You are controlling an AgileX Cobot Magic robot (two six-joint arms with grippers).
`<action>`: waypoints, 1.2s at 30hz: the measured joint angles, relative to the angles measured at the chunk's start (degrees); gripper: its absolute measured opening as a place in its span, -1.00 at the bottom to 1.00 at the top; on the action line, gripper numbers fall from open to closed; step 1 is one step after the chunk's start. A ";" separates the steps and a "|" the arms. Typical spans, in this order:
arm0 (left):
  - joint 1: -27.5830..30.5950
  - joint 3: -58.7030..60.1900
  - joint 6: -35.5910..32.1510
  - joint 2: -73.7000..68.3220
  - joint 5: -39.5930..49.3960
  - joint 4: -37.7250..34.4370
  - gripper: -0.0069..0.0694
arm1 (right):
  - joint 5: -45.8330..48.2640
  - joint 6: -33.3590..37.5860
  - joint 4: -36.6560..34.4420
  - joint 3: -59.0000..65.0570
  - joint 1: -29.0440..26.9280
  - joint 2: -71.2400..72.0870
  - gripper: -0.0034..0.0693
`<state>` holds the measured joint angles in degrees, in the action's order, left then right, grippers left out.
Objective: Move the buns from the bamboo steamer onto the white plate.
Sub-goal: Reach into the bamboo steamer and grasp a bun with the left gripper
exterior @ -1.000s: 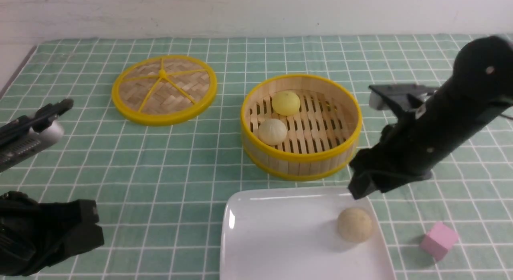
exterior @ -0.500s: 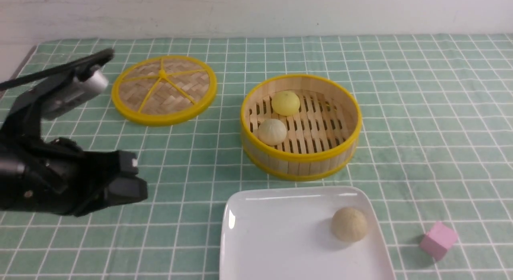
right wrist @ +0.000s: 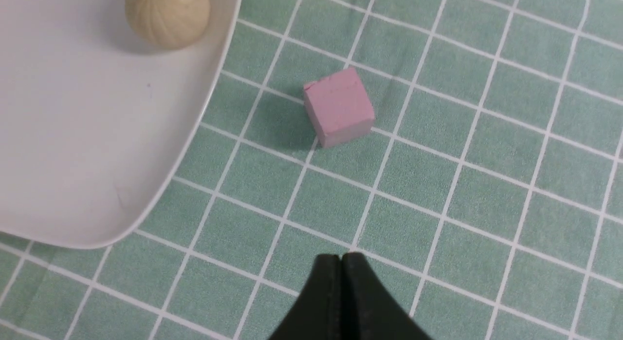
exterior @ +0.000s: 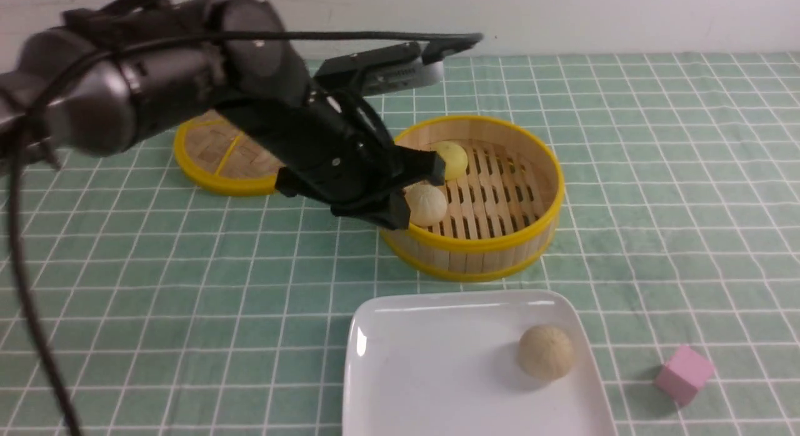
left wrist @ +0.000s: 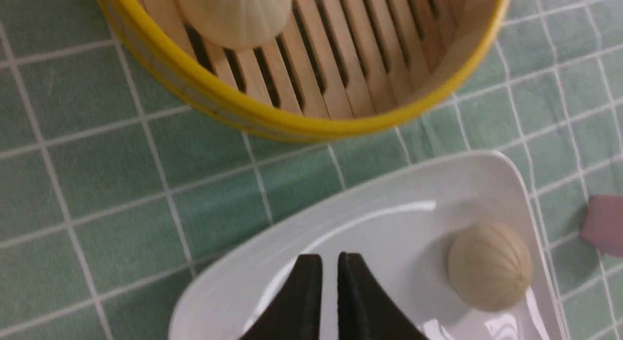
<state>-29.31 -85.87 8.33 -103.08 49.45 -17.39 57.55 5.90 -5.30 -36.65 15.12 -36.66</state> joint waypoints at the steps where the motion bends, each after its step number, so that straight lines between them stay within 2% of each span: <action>1: -0.07 -1.26 0.55 -1.04 0.22 0.68 -0.53 | -0.06 0.00 0.00 0.00 0.00 0.00 -0.92; 4: -0.13 -11.67 7.44 -9.31 4.23 5.97 -0.24 | -0.38 0.00 -0.06 0.00 0.00 0.00 -0.92; 5: -0.13 -12.68 7.61 -10.10 4.42 6.43 -0.23 | -0.38 0.00 -0.06 0.00 0.00 0.00 -0.92; 9: -0.13 -21.30 8.60 -16.48 6.21 8.52 0.05 | -0.51 0.00 -0.06 0.00 0.00 0.00 -0.91; 13: -0.13 -24.32 8.60 -19.09 5.68 8.73 0.12 | -0.53 0.00 -0.01 0.00 0.00 0.00 -0.90; 19: -0.13 -24.80 8.60 -23.28 2.52 8.82 0.12 | -0.95 0.00 -0.01 0.00 0.00 0.00 -0.88; 22: -0.13 -24.80 8.60 -24.77 0.92 8.82 0.08 | -0.95 0.00 -0.01 0.00 0.00 0.00 -0.87; 28: -0.13 -25.17 8.20 -25.42 -0.30 8.82 -0.62 | -0.96 0.00 0.04 0.00 0.00 0.00 -0.87; 30: -0.13 -25.17 7.02 -24.76 0.37 8.82 -0.73 | -0.96 0.00 -0.01 0.00 0.00 0.00 -0.87; 36: -0.13 -25.12 4.63 -17.58 5.51 9.45 -0.74 | -1.13 0.00 -0.01 0.00 0.00 0.00 -0.85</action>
<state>-29.44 -110.99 12.96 -120.66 54.96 -7.93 56.42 5.90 -5.32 -36.65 15.12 -36.66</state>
